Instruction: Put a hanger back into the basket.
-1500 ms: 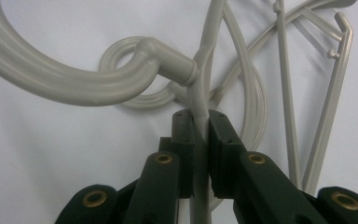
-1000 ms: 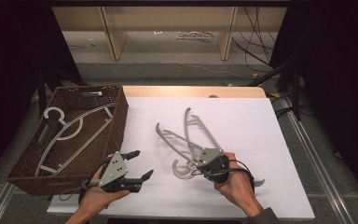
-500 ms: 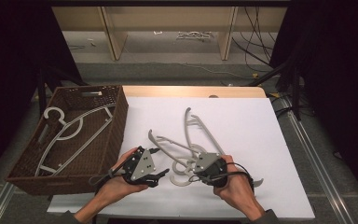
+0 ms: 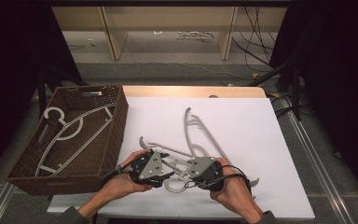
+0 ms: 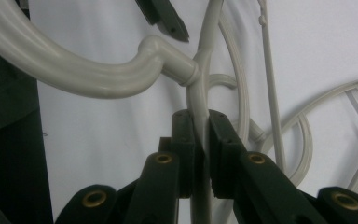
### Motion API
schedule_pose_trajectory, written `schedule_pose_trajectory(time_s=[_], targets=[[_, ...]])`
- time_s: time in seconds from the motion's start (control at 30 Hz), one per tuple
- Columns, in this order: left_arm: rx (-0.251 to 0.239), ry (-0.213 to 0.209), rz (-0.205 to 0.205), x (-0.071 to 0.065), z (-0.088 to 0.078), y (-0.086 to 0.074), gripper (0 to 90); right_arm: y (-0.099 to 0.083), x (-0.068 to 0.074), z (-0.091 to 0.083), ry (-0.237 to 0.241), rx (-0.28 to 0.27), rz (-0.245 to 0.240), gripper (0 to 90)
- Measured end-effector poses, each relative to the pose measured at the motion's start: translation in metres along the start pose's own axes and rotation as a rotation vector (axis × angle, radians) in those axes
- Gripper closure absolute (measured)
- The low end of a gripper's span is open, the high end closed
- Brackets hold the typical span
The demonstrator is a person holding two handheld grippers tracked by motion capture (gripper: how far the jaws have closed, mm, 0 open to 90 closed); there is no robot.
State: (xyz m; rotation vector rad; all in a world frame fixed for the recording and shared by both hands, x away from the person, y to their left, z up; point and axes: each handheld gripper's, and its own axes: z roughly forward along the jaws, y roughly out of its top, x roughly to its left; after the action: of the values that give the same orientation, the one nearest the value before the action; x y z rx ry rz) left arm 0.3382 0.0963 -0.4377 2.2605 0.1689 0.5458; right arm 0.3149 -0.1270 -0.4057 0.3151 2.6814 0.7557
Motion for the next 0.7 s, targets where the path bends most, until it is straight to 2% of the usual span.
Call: schedule_pose_trajectory(time_s=[0.13, 0.23, 0.3, 0.33, 0.43, 0.47, 0.53, 0.63, 0.7], targets=[[0.021, -0.014, 0.03, 0.002, 0.007, 0.001, 45.6, 0.001, 0.001, -0.001, 0.015, -0.003, -0.01, 82.6], [0.017, -0.021, 0.044, 0.002, 0.008, 0.002, 54.4, 0.002, 0.001, -0.001, 0.024, -0.001, -0.026, 82.6], [0.035, -0.009, 0.095, 0.0, 0.006, 0.004, 60.1, 0.001, 0.0, -0.002, 0.021, -0.001, -0.033, 82.6], [0.041, -0.003, 0.15, -0.002, 0.006, 0.006, 62.5, 0.001, 0.0, -0.002, 0.022, 0.0, -0.036, 82.5], [0.073, 0.008, 0.237, -0.007, 0.005, 0.01, 67.6, 0.0, -0.001, -0.002, 0.032, 0.002, -0.039, 82.1], [0.083, 0.003, 0.248, -0.008, 0.004, 0.011, 68.9, 0.0, -0.001, -0.002, 0.034, 0.0, -0.042, 81.7], [0.062, -0.014, 0.263, -0.008, 0.003, 0.012, 70.8, -0.001, -0.002, -0.003, 0.032, -0.002, -0.049, 80.8], [0.031, -0.021, 0.258, -0.006, -0.001, 0.014, 73.1, -0.002, -0.004, -0.006, 0.026, -0.041, -0.039, 79.0], [0.019, -0.027, 0.267, -0.005, -0.004, 0.016, 75.7, -0.003, -0.006, -0.008, -0.001, -0.053, -0.023, 76.2]])
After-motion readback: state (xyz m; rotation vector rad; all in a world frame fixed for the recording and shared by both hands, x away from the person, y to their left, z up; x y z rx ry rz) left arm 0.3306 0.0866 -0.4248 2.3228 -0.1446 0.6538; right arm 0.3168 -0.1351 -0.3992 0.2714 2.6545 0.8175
